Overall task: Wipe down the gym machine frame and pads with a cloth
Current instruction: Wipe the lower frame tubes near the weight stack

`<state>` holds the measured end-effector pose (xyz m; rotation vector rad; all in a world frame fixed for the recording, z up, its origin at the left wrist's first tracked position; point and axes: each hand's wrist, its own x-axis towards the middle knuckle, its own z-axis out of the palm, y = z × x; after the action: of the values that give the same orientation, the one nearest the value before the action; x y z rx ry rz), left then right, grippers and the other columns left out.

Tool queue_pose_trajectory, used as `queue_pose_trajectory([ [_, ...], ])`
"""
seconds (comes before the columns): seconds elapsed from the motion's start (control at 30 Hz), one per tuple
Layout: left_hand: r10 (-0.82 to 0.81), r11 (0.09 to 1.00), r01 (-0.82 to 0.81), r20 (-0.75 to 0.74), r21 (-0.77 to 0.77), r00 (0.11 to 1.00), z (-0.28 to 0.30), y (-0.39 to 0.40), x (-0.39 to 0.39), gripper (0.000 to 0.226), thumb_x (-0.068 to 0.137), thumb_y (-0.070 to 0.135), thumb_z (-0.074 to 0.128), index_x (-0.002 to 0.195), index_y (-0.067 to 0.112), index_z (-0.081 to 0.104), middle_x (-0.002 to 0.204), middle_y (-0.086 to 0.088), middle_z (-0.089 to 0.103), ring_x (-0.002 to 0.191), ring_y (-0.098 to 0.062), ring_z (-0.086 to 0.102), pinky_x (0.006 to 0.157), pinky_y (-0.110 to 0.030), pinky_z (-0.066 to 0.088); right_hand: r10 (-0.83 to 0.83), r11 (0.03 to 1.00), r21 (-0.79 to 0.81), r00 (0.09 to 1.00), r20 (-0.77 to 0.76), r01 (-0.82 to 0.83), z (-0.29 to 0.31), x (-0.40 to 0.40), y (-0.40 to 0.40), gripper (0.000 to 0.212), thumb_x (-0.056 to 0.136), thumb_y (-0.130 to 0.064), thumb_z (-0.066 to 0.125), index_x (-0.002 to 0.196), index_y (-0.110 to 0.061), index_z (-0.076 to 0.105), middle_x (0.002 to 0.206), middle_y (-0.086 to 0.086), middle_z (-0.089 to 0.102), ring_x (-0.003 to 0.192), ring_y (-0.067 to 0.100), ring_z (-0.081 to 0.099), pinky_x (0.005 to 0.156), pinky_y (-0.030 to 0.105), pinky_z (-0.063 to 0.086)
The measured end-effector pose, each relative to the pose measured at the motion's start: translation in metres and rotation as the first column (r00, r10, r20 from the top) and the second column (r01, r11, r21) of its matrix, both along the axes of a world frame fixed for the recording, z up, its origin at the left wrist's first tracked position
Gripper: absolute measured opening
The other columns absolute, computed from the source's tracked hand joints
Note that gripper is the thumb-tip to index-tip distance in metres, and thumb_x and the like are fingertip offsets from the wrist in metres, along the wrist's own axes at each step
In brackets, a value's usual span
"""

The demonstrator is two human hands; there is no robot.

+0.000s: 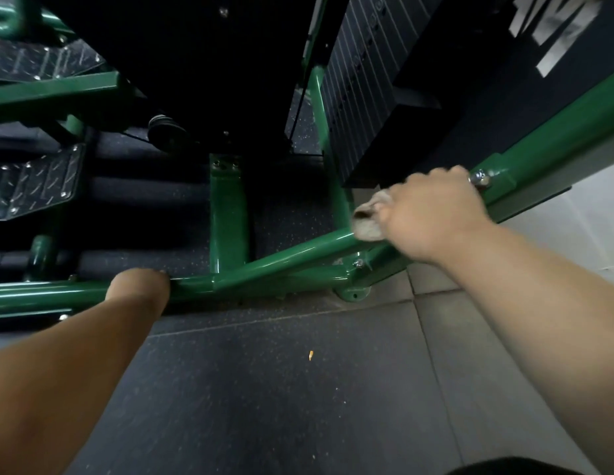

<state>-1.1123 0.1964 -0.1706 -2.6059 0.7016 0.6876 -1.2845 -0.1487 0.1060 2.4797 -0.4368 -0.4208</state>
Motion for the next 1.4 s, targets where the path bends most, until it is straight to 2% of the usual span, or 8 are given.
queue_pose_trajectory([
  [0.47,0.010,1.000,-0.011,0.003,0.015,1.000,-0.001,0.000,-0.002,0.041,0.107,0.013,0.041,0.145,0.015,0.057,0.134,-0.014,0.068,0.113,-0.030,0.070,0.096,-0.040,0.058,0.140,0.951,0.292,0.981,-0.135,-0.096,-0.137,0.050,0.103,0.039,0.096,-0.046,0.046,0.124,-0.021,0.060,0.120,0.011,0.062,0.109,0.035,0.057,0.097,0.051,0.041],
  [0.67,-0.027,0.999,0.027,0.012,0.031,1.000,0.000,0.000,-0.002,0.047,0.105,0.011,0.043,0.151,0.019,0.050,0.128,-0.012,0.070,0.108,-0.027,0.071,0.089,-0.038,0.059,0.393,0.832,0.333,0.895,0.210,-0.444,-0.187,-0.006,0.092,0.042,0.091,-0.023,0.047,0.130,-0.014,0.060,0.148,0.016,0.051,0.138,0.041,0.045,0.122,0.054,0.028],
  [0.83,-0.048,0.997,0.047,0.013,0.056,0.999,0.002,-0.003,-0.003,0.050,0.102,0.006,0.043,0.150,0.020,0.052,0.128,-0.012,0.070,0.110,-0.028,0.071,0.089,-0.038,0.059,-0.181,0.807,0.539,0.766,0.617,-0.243,-0.218,-0.064,0.088,0.031,0.078,-0.012,0.061,0.107,-0.023,0.064,0.128,0.008,0.049,0.107,0.030,0.045,0.093,0.040,0.036],
  [0.87,-0.045,0.997,0.044,0.016,0.059,0.999,0.002,-0.003,-0.003,0.050,0.102,0.006,0.043,0.150,0.019,0.052,0.127,-0.012,0.071,0.109,-0.028,0.071,0.088,-0.038,0.059,-0.494,0.691,0.717,0.664,0.561,-0.091,-0.228,-0.065,0.092,0.030,0.085,-0.008,0.060,0.110,-0.024,0.061,0.126,0.011,0.049,0.105,0.029,0.047,0.093,0.037,0.037],
  [0.93,-0.034,0.998,0.032,0.026,0.060,0.999,0.001,-0.004,-0.004,0.048,0.103,0.005,0.043,0.148,0.017,0.054,0.126,-0.012,0.071,0.108,-0.028,0.071,0.088,-0.037,0.059,-0.977,0.075,0.993,0.192,0.092,-0.092,-0.232,-0.043,0.096,0.025,0.100,-0.010,0.052,0.108,-0.034,0.049,0.116,0.020,0.056,0.095,0.036,0.059,0.083,0.038,0.046],
  [1.03,-0.025,0.997,0.024,0.011,0.078,1.000,-0.002,-0.005,-0.004,0.043,0.101,0.004,0.047,0.138,0.016,0.064,0.125,-0.011,0.072,0.107,-0.028,0.071,0.087,-0.037,0.058,-0.793,-0.492,0.746,-0.123,-0.597,-0.448,-0.234,0.002,0.104,0.021,0.110,-0.016,0.040,0.118,-0.029,0.055,0.108,0.029,0.066,0.075,0.033,0.060,0.067,0.044,0.056],
  [1.2,-0.007,0.996,0.010,-0.030,0.084,1.000,0.000,-0.008,-0.002,0.032,0.097,0.005,0.052,0.119,0.014,0.074,0.118,-0.011,0.074,0.104,-0.029,0.071,0.086,-0.038,0.057,-0.501,-0.643,0.343,0.038,-0.864,-0.685,-0.233,0.042,0.126,0.032,0.106,-0.038,0.045,0.115,-0.023,0.071,0.122,0.011,0.076,0.116,0.030,0.071,0.109,0.062,0.047],
  [1.4,-0.027,0.997,0.027,-0.001,0.073,1.000,-0.004,-0.006,-0.004,0.043,0.099,0.001,0.048,0.139,0.012,0.060,0.121,-0.012,0.072,0.105,-0.030,0.071,0.084,-0.038,0.058,-0.465,-0.636,0.242,0.114,-0.878,-0.733,-0.212,0.017,0.096,0.053,0.103,-0.044,0.040,0.137,-0.014,0.064,0.129,0.020,0.072,0.120,0.041,0.069,0.115,0.064,0.039],
])
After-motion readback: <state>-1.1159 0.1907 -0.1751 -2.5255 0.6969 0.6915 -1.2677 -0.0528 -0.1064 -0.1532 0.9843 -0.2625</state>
